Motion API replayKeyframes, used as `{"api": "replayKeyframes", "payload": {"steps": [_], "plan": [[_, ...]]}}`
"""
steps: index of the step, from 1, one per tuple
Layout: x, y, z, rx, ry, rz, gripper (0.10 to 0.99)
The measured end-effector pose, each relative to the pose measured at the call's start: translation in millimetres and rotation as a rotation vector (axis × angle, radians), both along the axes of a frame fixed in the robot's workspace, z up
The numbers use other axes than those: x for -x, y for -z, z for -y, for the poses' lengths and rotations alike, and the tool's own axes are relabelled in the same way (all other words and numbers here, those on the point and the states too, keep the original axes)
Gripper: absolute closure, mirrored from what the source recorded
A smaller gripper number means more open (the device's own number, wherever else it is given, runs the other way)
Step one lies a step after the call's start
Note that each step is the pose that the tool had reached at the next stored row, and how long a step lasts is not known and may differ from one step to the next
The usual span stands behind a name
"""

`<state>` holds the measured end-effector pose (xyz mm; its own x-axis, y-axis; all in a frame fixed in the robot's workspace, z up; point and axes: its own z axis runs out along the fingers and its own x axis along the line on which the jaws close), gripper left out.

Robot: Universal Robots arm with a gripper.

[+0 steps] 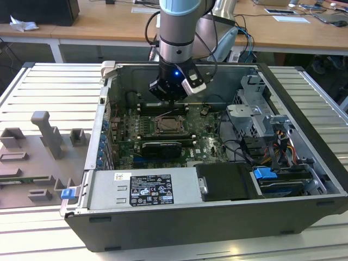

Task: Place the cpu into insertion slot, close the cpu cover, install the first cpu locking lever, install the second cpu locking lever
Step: 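Install the first cpu locking lever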

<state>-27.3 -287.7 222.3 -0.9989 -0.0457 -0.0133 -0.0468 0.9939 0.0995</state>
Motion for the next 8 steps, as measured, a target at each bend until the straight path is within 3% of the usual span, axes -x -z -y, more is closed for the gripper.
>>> {"api": "replayKeyframes", "payload": {"steps": [8], "plan": [[-4.5,5.6,-1.0,0.0,0.0,0.0,0.98]]}}
